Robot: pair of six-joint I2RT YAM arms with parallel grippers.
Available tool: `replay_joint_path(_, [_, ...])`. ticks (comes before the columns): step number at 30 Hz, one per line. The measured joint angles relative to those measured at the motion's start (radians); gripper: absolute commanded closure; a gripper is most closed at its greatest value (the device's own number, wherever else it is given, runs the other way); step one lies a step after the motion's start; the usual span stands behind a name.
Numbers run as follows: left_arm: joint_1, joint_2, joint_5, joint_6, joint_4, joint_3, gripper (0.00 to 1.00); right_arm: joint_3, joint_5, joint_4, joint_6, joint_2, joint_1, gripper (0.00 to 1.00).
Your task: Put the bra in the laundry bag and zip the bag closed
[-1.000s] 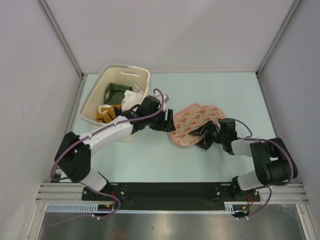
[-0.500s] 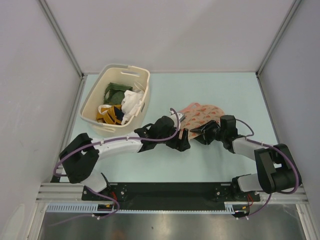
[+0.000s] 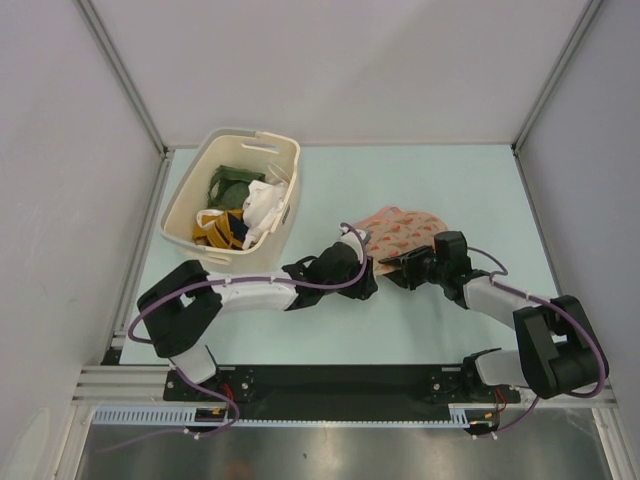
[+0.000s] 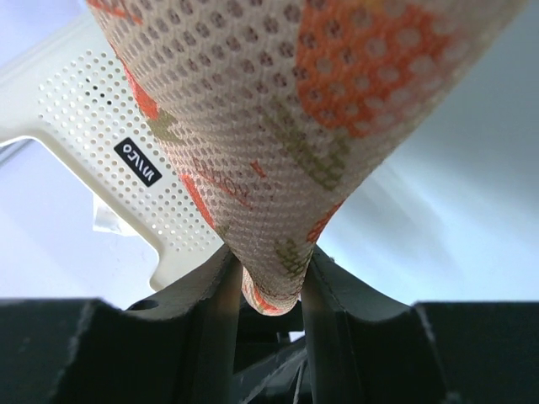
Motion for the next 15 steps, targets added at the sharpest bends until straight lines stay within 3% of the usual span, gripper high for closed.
replay_joint_path(7, [-0.003, 0.046, -0.046, -0.021, 0.016, 0.001, 0.51, 0.0, 0.036, -0.026, 0.053, -0.018, 0.01, 0.63])
replay_joint_path(15, [-0.006, 0.088, -0.05, -0.034, 0.026, 0.043, 0.41, 0.0, 0.071, -0.053, 0.081, -0.021, 0.025, 0.63])
